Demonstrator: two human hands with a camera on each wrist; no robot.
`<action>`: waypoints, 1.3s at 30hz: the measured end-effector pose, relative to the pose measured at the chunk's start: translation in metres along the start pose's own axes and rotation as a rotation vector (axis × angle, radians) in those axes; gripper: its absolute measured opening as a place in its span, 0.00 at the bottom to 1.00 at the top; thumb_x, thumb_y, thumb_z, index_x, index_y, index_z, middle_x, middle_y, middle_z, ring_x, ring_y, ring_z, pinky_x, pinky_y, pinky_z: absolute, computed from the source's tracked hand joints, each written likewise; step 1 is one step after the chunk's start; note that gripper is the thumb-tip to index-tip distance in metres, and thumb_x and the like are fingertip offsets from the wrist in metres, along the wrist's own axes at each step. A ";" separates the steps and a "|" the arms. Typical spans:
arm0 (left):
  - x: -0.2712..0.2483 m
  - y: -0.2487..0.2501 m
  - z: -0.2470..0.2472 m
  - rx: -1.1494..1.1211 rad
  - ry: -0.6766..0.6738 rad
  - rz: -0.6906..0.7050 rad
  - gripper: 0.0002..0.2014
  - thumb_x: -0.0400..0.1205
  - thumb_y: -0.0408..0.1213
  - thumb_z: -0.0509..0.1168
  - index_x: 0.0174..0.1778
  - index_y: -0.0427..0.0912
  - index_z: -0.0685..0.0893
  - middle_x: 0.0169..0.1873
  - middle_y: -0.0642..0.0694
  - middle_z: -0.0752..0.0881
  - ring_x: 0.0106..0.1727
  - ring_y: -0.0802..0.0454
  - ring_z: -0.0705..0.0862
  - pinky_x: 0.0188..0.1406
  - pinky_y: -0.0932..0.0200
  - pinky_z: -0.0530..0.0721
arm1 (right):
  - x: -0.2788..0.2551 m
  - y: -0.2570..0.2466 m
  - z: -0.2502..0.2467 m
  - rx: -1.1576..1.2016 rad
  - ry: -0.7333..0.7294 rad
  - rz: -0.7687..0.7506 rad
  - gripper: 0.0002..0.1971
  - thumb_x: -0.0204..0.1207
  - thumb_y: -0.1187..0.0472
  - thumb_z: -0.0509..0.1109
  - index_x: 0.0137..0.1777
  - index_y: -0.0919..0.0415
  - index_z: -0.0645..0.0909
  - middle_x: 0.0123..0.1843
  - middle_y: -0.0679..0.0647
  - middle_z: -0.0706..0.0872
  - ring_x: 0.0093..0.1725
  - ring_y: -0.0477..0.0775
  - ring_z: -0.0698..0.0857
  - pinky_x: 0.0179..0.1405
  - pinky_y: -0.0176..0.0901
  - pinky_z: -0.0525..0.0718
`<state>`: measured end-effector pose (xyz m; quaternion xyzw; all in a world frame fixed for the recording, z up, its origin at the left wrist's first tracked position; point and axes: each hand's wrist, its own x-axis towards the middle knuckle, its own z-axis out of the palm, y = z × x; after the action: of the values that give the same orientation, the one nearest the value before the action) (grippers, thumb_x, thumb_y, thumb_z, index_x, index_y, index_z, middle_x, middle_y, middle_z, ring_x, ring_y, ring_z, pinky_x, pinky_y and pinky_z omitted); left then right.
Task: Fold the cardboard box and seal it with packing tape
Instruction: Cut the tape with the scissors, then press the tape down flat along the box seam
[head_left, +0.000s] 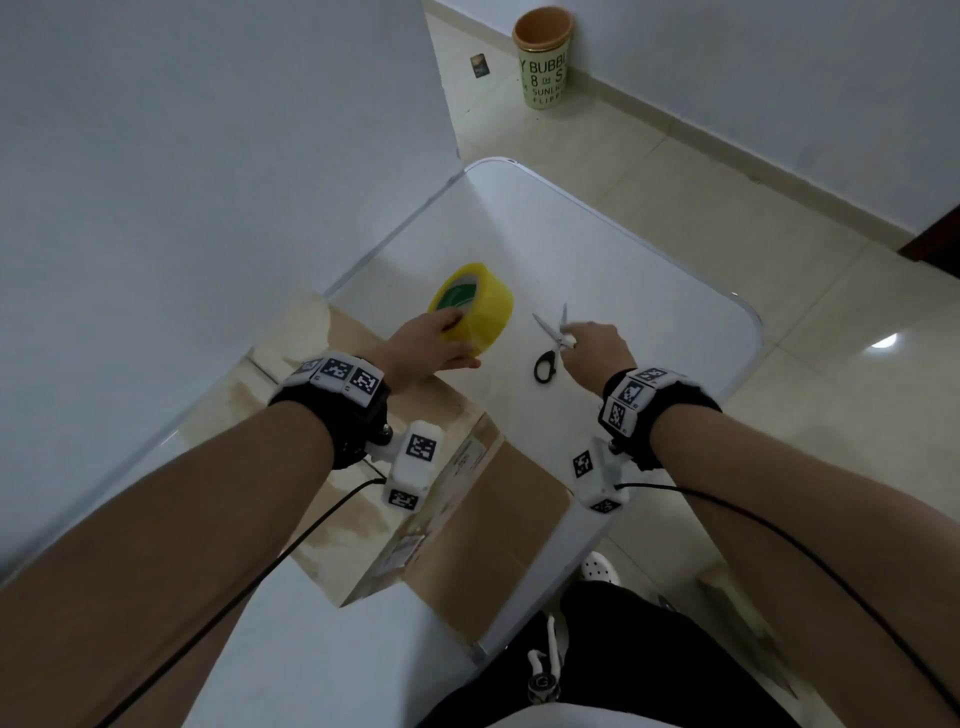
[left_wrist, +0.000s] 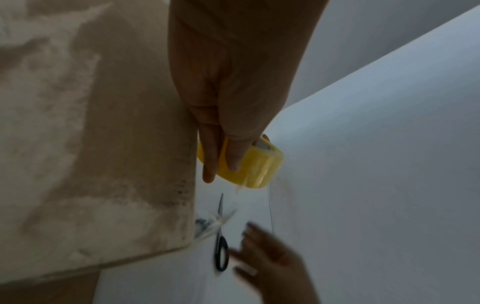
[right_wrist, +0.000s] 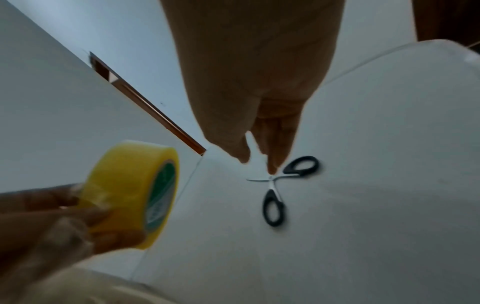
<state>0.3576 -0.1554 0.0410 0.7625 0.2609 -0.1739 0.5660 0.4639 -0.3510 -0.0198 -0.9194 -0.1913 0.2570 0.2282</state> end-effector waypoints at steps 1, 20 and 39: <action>0.000 0.000 0.000 0.064 0.002 0.008 0.18 0.83 0.27 0.64 0.70 0.35 0.74 0.62 0.34 0.81 0.55 0.43 0.89 0.54 0.58 0.88 | 0.002 -0.005 -0.004 0.085 0.096 -0.095 0.22 0.78 0.65 0.62 0.73 0.55 0.75 0.69 0.58 0.81 0.56 0.61 0.85 0.54 0.49 0.84; -0.007 0.032 -0.013 0.526 0.175 0.277 0.17 0.83 0.30 0.64 0.67 0.48 0.80 0.72 0.48 0.75 0.63 0.49 0.82 0.62 0.60 0.78 | -0.006 0.043 -0.020 -0.163 0.067 0.063 0.18 0.80 0.73 0.58 0.70 0.73 0.70 0.70 0.69 0.72 0.67 0.68 0.76 0.61 0.52 0.75; -0.141 -0.081 -0.016 0.338 0.575 0.154 0.16 0.80 0.52 0.64 0.58 0.49 0.85 0.54 0.55 0.85 0.55 0.57 0.82 0.50 0.69 0.75 | -0.063 -0.046 0.027 0.910 -0.444 0.092 0.27 0.82 0.39 0.58 0.75 0.55 0.71 0.68 0.47 0.80 0.67 0.52 0.77 0.72 0.51 0.74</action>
<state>0.1955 -0.1501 0.0619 0.8807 0.3190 0.0504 0.3465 0.3878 -0.3339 0.0081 -0.6576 -0.0629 0.5132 0.5479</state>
